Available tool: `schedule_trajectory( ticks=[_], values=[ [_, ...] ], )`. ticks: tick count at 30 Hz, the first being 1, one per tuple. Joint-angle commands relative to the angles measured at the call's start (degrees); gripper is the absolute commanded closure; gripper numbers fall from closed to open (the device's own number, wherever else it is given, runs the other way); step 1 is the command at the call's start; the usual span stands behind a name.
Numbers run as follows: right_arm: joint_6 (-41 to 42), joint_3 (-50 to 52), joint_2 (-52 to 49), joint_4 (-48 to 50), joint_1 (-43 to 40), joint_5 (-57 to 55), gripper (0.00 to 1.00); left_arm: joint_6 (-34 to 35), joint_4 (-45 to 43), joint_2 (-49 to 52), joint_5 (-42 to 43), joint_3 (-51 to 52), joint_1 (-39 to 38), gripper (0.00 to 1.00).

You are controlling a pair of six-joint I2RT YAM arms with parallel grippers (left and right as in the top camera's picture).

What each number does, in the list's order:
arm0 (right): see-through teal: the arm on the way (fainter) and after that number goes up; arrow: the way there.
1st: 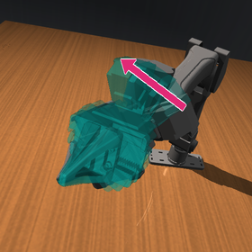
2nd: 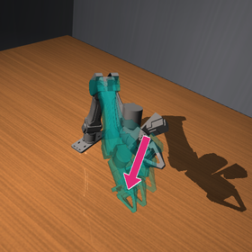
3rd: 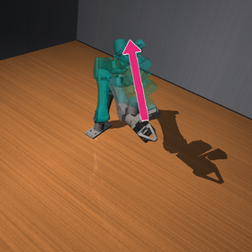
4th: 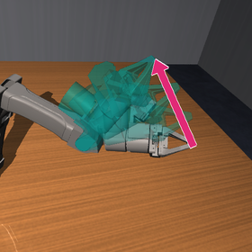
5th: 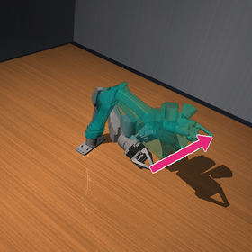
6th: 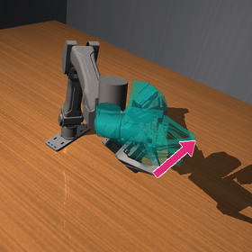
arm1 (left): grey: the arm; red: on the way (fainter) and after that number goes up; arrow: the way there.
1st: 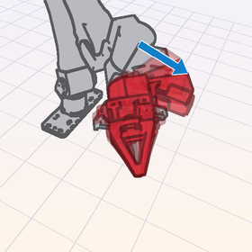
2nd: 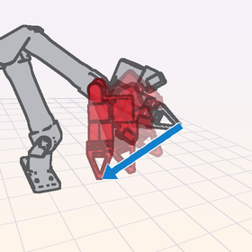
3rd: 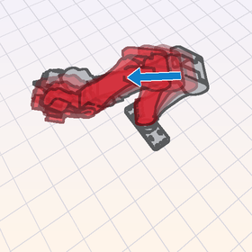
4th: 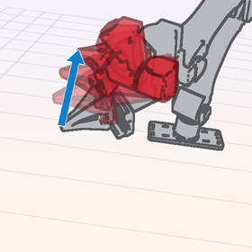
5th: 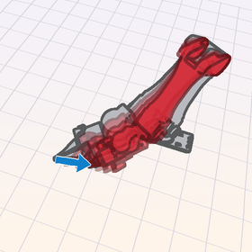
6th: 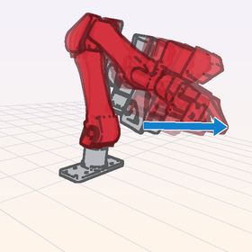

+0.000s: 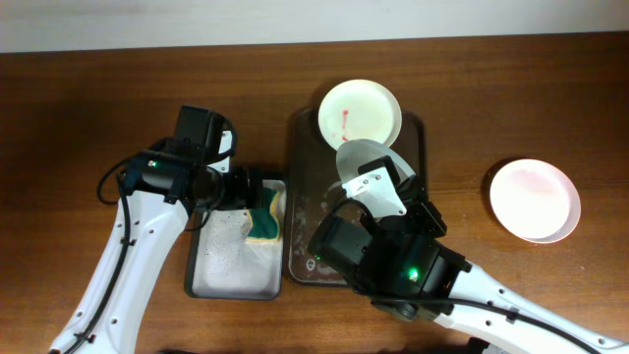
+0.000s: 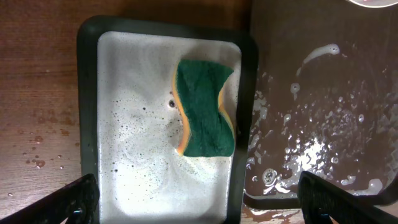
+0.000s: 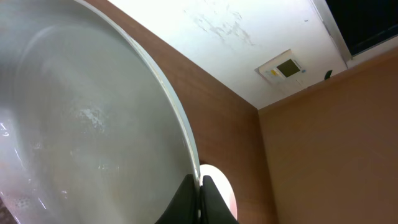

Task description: Clean dirty plates on tray and stack at the side

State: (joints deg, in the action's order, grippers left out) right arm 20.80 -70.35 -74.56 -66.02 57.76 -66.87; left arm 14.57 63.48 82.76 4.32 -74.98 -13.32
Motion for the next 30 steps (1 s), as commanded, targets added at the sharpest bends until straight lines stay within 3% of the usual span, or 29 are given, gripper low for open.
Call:
schedule_trajectory(
  ticks=[1,9,10,11,12,13,15,17,19,22,24,26,30],
  values=[
    [0.7,-1.2,0.8,-0.1,0.5,-2.6,0.96,-0.1,-0.3,-0.4,0.4,-0.1,0.3,0.00],
    [3.5,-1.2,-0.5,4.5,-3.4,0.6,0.96,-0.1,-0.3,-0.4,0.4,-0.1,0.3,0.01],
    [-1.9,-1.2,-0.6,6.7,-3.9,7.1,0.96,-0.1,-0.3,-0.4,0.4,-0.1,0.3,0.01],
    [-5.1,-1.2,-0.8,6.0,-3.9,5.7,0.96,-0.1,-0.3,-0.4,0.4,-0.1,0.3,0.00],
    [-2.3,-1.2,-0.9,3.8,-4.4,-0.8,0.96,-0.1,-0.3,-0.4,0.4,-0.1,0.3,0.00],
    [1.3,-1.2,-0.9,5.2,-5.3,1.8,0.96,-0.1,-0.3,-0.4,0.4,-0.1,0.3,0.00],
    [-2.7,-1.1,-1.2,3.6,-5.6,6.8,0.96,-0.1,-0.3,-0.4,0.4,-0.1,0.3,0.01],
    [7.2,-1.1,-1.2,2.1,-10.2,13.7,0.96,-0.1,-0.3,-0.4,0.4,-0.1,0.3,0.01],
    [7.1,-1.1,-1.2,3.8,-19.4,29.2,0.96,-0.1,-0.3,-0.4,0.4,-0.1,0.3,0.00],
    [-3.6,-2.4,-1.1,8.0,-38.0,56.9,0.96,-0.1,-0.3,-0.4,0.4,-0.1,0.3,0.00],
    [-5.6,-3.2,-1.1,8.4,-52.1,72.4,0.96,-0.1,-0.3,-0.4,0.4,-0.1,0.3,0.00],
    [-5.5,-3.2,-1.6,8.4,-65.7,79.0,0.96,-0.1,-0.3,-0.4,0.4,-0.1,0.3,0.01],
    [-0.3,-3.1,-5.8,9.3,-91.4,79.1,0.96,-0.1,-0.3,-0.4,0.4,-0.1,0.3,0.01]
  ],
)
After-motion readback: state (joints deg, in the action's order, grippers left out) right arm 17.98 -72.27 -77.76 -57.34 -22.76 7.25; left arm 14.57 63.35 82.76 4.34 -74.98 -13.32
